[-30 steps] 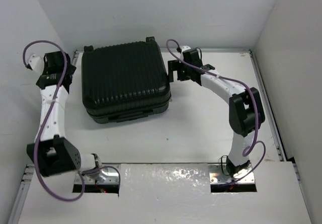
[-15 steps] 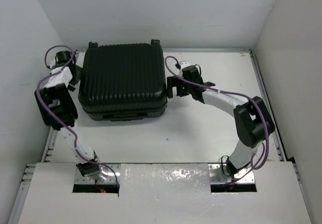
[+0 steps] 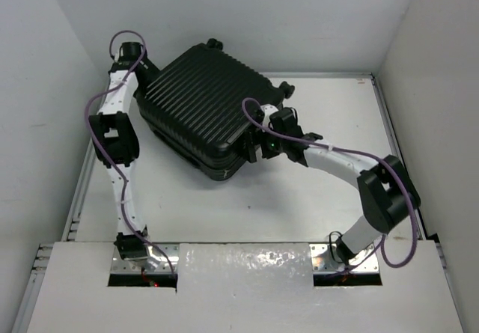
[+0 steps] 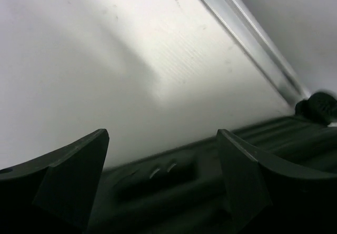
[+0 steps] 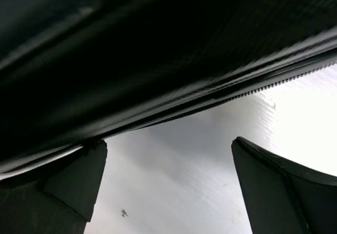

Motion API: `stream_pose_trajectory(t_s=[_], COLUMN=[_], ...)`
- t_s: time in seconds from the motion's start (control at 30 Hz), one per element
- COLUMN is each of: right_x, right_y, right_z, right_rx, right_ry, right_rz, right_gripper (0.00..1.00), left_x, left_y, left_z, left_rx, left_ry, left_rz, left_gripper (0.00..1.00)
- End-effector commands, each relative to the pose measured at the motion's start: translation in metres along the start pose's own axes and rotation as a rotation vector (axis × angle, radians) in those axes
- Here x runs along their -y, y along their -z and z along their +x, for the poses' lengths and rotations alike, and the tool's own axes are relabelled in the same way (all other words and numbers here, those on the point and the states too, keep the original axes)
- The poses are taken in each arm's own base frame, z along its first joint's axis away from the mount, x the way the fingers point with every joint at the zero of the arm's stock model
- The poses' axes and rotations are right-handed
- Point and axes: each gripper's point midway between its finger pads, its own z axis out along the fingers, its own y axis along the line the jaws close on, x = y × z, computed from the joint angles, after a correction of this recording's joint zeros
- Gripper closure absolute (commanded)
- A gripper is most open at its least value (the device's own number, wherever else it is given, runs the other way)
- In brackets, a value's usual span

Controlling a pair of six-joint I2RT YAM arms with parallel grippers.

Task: Pack the luggage

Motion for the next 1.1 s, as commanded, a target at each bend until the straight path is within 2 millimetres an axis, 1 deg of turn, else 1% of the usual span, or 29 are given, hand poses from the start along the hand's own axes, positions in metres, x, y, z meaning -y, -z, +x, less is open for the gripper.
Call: stream_pose_trajectory(t_s=[0.0,0.03,0.07,0.1,0.13,0.17,0.2,0.23,0.27,0.3,0.33,0.37,0.4,0.43,0.47,0.5,0.53,0.57,0.63,0.67,0.7,0.77,0.8,0.83,0.9,0.93,0.97,1.0,1.07], right_x=[-0.007,-0.006,-0.01,-0.013,-0.015,-0.018,-0.031,-0.035,-0.035,-0.044,-0.045,-0.051,-0.052,-0.054,-0.054,-0.057,-0.06,-0.063,-0.07,-0.08,-0.085,-0.091,-0.087,-0.077,-0.07,-0.068,-0.065,-0.065,-0.059], right_y=[0.03,0.041,0.044,0.047,0.049,0.052,0.051,0.051,0.051,0.05,0.049,0.049,0.048,0.048,0.049,0.05,0.051,0.052,0.054,0.054,0.057,0.062,0.061,0.057,0.048,0.047,0.047,0.049,0.052], right_z=[-0.047,-0.041,-0.036,-0.032,-0.027,-0.02,-0.012,-0.007,-0.006,-0.001,0.001,0.004,0.007,0.008,0.009,0.008,0.006,0.005,0.002,0.005,0.006,0.009,0.014,0.014,0.022,0.022,0.025,0.023,0.025], right_rx=[0.254,0.285,0.296,0.304,0.309,0.318,0.313,0.317,0.328,0.328,0.336,0.338,0.334,0.333,0.335,0.34,0.353,0.365,0.393,0.383,0.412,0.453,0.451,0.434,0.334,0.33,0.33,0.344,0.348], right_ry=[0.06,0.064,0.069,0.072,0.078,0.086,0.107,0.12,0.128,0.147,0.148,0.148,0.149,0.157,0.162,0.164,0.159,0.146,0.131,0.097,0.076,0.052,0.05,0.054,0.074,0.084,0.086,0.089,0.093], right_rz=[0.031,0.028,0.012,0.002,-0.001,-0.004,-0.025,-0.019,0.014,0.006,0.017,0.008,0.009,0.01,0.035,0.033,0.019,0.008,-0.024,-0.088,-0.135,-0.208,-0.2,-0.135,-0.069,-0.059,-0.051,-0.049,-0.025], right_gripper=[0.01,0.01,0.01,0.01,0.01,0.01,0.01,0.01,0.01,0.01,0.01,0.01,0.01,0.01,0.01,0.01,0.01,0.01,0.01,0.01,0.01,0.01,0.01,0.01,0.01,0.01,0.01,0.01,0.01], left_x=[-0.005,-0.018,-0.052,-0.065,-0.071,-0.075,-0.093,-0.094,-0.095,-0.111,-0.105,-0.122,-0.127,-0.124,-0.137,-0.141,-0.142,-0.142,-0.138,-0.139,-0.133,-0.125,-0.125,-0.123,-0.115,-0.106,-0.104,-0.096,-0.097], left_y=[0.11,0.147,0.147,0.158,0.172,0.207,0.202,0.233,0.239,0.223,0.245,0.23,0.229,0.243,0.229,0.229,0.236,0.231,0.232,0.228,0.226,0.219,0.213,0.204,0.2,0.199,0.193,0.193,0.185], left_z=[-0.034,-0.061,-0.061,-0.064,-0.066,-0.075,-0.051,-0.051,-0.037,-0.001,0.011,0.052,0.072,0.084,0.12,0.136,0.144,0.164,0.174,0.185,0.196,0.208,0.215,0.221,0.229,0.226,0.229,0.225,0.224], left_rx=[0.052,0.155,0.172,0.199,0.231,0.306,0.273,0.317,0.294,0.225,0.214,0.139,0.107,0.103,0.05,0.032,0.045,0.023,0.012,-0.02,-0.076,-0.119,-0.147,-0.166,-0.215,-0.212,-0.229,-0.227,-0.223], left_ry=[0.128,0.215,0.268,0.3,0.318,0.335,0.341,0.375,0.38,0.384,0.401,0.4,0.409,0.437,0.435,0.442,0.469,0.444,0.438,0.433,0.425,0.416,0.412,0.403,0.39,0.38,0.37,0.36,0.337], left_rz=[0.018,0.007,-0.059,-0.079,-0.077,-0.057,-0.103,-0.06,-0.026,-0.048,0.034,0.007,0.017,0.073,0.056,0.058,0.077,0.087,0.112,0.12,0.153,0.192,0.178,0.182,0.218,0.263,0.267,0.29,0.26], left_gripper=[0.18,0.17,0.16,0.15,0.14,0.11,0.09,0.07,0.07,0.07,0.07,0.07,0.07,0.09,0.12,0.15,0.18,0.19,0.2,0.2,0.21,0.22,0.22,0.22,0.23,0.23,0.23,0.23,0.23])
